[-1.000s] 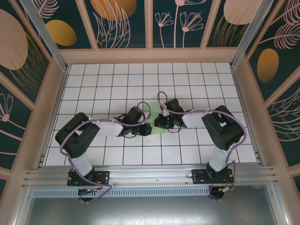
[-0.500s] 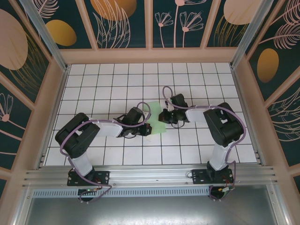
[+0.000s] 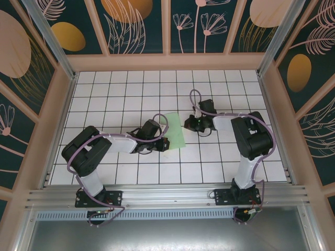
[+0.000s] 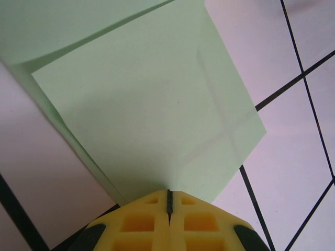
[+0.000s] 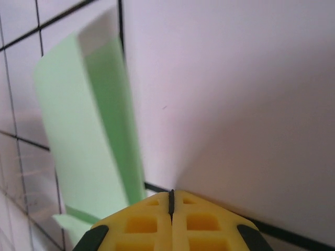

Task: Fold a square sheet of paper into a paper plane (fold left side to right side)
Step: Fold the triangle a second time at the center of the table.

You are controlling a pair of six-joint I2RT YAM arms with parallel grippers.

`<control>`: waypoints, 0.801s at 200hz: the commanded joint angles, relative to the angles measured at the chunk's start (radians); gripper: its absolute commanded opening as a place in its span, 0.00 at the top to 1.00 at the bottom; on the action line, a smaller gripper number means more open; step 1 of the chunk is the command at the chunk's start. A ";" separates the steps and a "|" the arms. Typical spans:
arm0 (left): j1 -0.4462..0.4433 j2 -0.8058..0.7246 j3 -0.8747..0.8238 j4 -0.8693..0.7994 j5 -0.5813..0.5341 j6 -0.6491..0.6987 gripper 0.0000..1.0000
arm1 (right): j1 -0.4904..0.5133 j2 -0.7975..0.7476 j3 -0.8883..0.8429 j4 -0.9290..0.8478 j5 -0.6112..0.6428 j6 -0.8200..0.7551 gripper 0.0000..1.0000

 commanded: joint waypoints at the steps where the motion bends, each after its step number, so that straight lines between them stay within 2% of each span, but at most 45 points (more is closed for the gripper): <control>1: 0.002 0.020 -0.035 -0.157 -0.073 0.010 1.00 | 0.007 -0.086 -0.015 -0.005 0.040 -0.020 1.00; 38: 0.002 0.004 -0.018 -0.154 -0.070 0.005 1.00 | 0.109 -0.159 -0.109 0.099 -0.025 0.073 1.00; 67: 0.002 -0.001 -0.004 -0.154 -0.063 0.008 1.00 | 0.169 -0.084 -0.069 0.129 -0.057 0.115 1.00; 100: 0.002 -0.014 0.023 -0.155 -0.046 0.009 1.00 | 0.170 0.002 -0.019 0.061 -0.029 0.111 1.00; 160: 0.008 -0.070 0.117 -0.157 0.031 -0.003 1.00 | 0.152 0.043 -0.014 -0.015 -0.017 0.097 1.00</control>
